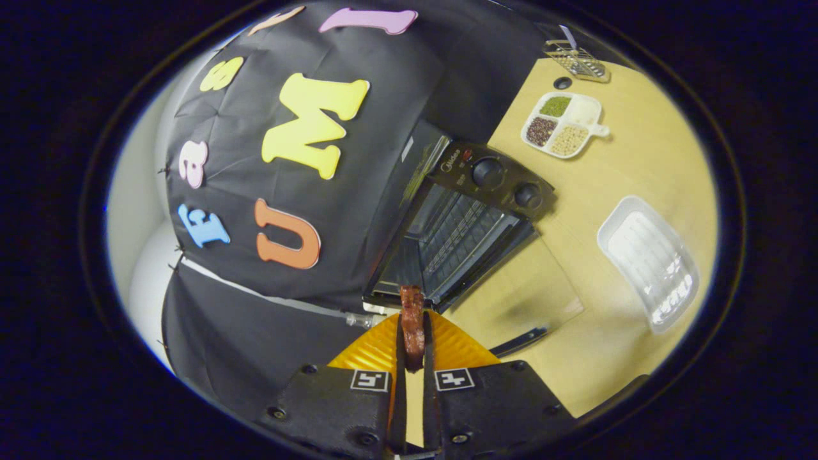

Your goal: Open the toaster oven, put the food inside, and close the toaster oven door.

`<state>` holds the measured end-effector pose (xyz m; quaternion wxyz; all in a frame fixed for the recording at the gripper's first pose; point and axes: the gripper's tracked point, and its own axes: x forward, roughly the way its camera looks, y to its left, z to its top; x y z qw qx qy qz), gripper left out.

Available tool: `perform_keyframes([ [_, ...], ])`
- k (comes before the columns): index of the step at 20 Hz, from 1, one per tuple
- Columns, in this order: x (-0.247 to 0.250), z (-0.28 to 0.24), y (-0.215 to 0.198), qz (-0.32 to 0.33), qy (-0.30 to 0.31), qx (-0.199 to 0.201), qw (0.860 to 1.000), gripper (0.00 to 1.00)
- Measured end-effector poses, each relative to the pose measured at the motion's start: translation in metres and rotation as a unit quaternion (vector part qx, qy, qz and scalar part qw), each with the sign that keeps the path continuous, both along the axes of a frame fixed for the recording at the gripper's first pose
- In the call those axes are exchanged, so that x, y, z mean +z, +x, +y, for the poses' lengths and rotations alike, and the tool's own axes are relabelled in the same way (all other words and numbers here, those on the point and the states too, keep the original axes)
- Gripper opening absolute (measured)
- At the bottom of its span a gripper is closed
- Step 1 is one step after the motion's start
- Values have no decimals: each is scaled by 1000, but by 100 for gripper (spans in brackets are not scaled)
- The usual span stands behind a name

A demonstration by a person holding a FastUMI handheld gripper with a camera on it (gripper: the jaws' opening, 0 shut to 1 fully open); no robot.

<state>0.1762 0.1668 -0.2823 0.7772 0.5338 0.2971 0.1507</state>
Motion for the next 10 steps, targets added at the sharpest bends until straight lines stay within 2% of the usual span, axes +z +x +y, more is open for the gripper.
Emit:
perform_keyframes([
  [1, -6, 4, 12, 4, 4, -32, 999, 13],
  [5, -26, 28, 54, 15, 6, -92, 996, 13],
  [7, -30, 32, 76, 17, 20, -135, 991, 13],
  [10, -37, 42, 104, 24, 37, -178, 983, 13],
])
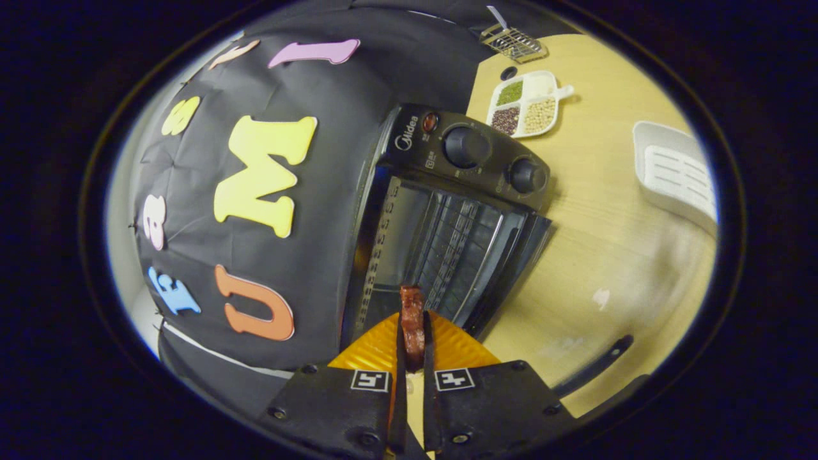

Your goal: Open the toaster oven, put the food inside, and close the toaster oven door.

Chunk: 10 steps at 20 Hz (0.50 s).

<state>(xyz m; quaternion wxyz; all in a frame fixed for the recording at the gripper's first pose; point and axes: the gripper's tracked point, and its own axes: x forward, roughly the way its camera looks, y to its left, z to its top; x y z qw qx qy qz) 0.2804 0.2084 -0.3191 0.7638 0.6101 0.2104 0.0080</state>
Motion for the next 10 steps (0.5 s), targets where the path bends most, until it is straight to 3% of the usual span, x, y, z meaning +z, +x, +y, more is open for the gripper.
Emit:
perform_keyframes([
  [2, -7, 3, 14, 4, -13, -26, 1000, 13],
  [10, -48, 18, 59, 35, -36, -55, 997, 13],
])
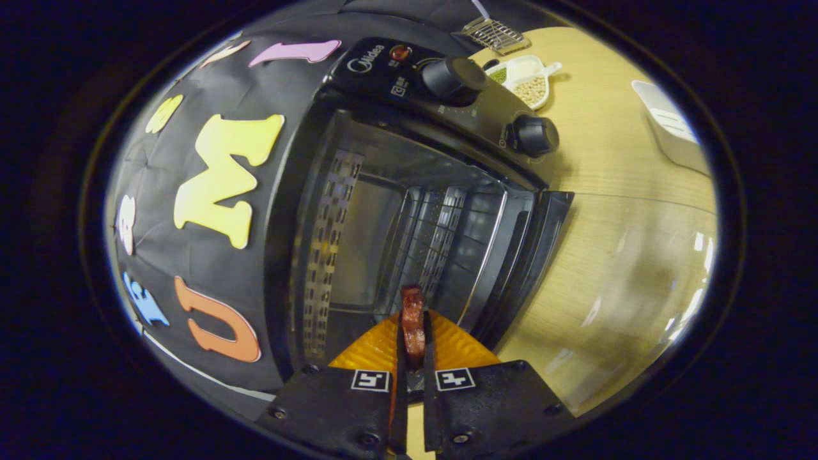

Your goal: Open the toaster oven, put the food inside, and close the toaster oven door.

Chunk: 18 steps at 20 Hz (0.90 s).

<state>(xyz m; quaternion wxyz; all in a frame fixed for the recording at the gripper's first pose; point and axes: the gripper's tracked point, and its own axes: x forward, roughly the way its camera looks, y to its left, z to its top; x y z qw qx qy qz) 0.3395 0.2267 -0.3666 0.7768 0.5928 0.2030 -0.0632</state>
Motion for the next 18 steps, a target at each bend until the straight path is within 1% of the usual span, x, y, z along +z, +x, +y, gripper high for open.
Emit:
perform_keyframes([
  [4, -1, 3, 10, -6, -35, 7, 999, 14],
  [7, -10, 2, 9, 6, -61, 7, 998, 18],
  [8, -12, 0, 9, 11, -70, 5, 997, 24],
  [9, -13, -1, 10, 12, -82, 7, 997, 27],
  [11, -14, -6, 9, 19, -134, 14, 991, 34],
  [12, -10, -8, 5, 20, -168, 15, 985, 42],
  [15, -6, -18, 3, 36, -277, 34, 960, 78],
  [16, -4, -20, 1, 38, -302, 41, 952, 94],
  [17, -1, -21, 0, 38, -322, 49, 945, 98],
  [18, -2, -24, -4, 40, -343, 55, 937, 99],
])
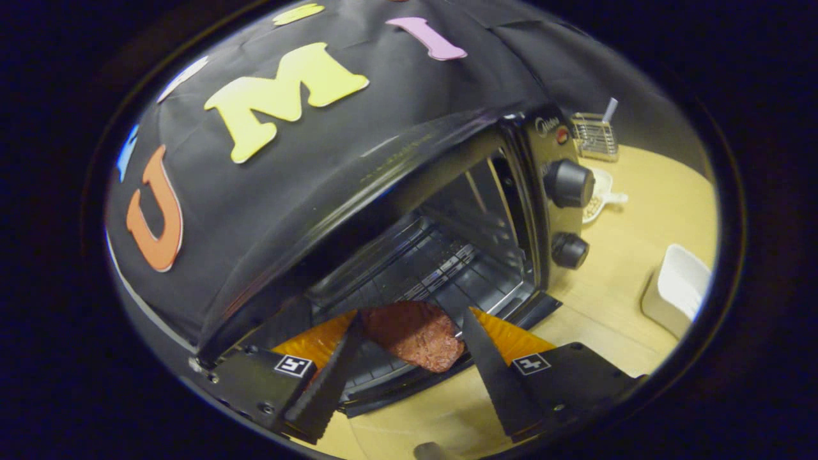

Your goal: Open the toaster oven, put the food inside, and close the toaster oven door.

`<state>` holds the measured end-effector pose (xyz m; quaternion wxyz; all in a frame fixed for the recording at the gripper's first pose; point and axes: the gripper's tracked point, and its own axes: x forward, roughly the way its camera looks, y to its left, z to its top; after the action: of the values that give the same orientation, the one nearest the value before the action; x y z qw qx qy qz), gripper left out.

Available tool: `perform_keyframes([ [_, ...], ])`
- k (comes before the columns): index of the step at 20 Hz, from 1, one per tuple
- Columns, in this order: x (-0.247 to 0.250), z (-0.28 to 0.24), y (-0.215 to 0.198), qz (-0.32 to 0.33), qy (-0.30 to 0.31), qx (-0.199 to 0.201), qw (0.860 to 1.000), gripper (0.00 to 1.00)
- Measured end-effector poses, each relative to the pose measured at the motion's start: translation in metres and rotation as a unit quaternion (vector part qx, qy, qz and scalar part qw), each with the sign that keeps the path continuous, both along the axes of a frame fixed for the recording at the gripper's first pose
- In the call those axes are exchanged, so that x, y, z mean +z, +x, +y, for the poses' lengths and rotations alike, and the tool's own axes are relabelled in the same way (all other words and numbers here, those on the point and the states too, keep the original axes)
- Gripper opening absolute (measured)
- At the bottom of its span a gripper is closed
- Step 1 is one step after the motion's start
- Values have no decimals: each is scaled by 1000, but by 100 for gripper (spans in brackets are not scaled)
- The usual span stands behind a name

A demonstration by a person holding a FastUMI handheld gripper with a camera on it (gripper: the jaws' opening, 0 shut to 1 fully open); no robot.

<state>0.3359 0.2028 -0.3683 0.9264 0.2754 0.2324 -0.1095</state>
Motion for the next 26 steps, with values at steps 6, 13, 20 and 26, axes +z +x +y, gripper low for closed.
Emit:
perform_keyframes([
  [6, 2, 3, -31, 23, -49, 49, 997, 99],
  [13, 31, 1, -85, 28, -113, 115, 987, 99],
  [20, 66, -21, -152, 36, -172, 160, 971, 99],
  [26, 62, -27, -212, 44, -212, 203, 955, 99],
])
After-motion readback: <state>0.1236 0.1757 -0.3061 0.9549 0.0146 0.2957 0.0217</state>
